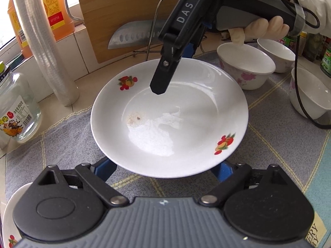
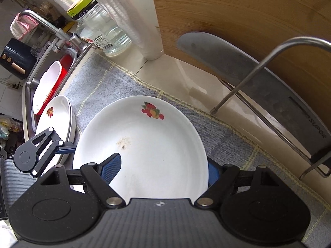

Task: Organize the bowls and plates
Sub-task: 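Lift the plate with both grippers and carry it toward the plate stack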

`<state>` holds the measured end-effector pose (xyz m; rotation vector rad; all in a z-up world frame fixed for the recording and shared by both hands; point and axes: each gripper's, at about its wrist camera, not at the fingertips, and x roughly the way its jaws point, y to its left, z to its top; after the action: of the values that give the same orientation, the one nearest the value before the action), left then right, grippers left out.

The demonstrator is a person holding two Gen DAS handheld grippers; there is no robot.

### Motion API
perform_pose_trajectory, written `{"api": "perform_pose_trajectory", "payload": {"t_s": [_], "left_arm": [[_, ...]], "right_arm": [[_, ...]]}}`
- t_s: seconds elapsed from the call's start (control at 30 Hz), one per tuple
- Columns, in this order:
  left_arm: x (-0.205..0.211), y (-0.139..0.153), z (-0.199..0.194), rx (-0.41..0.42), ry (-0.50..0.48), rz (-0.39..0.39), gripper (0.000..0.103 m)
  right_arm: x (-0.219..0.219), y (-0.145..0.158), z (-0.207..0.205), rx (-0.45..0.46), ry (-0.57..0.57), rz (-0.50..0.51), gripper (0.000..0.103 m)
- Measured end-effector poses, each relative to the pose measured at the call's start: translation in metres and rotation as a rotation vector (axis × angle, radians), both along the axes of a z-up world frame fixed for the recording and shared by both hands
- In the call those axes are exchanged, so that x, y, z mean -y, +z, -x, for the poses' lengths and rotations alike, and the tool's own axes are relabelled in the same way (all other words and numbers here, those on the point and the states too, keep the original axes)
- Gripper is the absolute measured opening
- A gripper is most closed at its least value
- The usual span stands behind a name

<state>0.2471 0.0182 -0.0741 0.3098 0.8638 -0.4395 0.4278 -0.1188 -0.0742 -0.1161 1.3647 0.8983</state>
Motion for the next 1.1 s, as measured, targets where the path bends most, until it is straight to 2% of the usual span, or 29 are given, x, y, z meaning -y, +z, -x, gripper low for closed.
{"api": "perform_pose_trajectory", "payload": {"t_s": [0.67, 1.1], "left_arm": [[-0.01, 0.019, 0.04, 0.03, 0.019, 0.006, 0.095], [-0.036, 0.032, 0.069, 0.048, 0.059, 0.004, 0.095]], "right_arm": [[-0.005, 0.03, 0.043, 0.041, 0.014, -0.01, 0.087], [-0.038, 0.047, 0.068, 0.07, 0.049, -0.019, 0.087]]}}
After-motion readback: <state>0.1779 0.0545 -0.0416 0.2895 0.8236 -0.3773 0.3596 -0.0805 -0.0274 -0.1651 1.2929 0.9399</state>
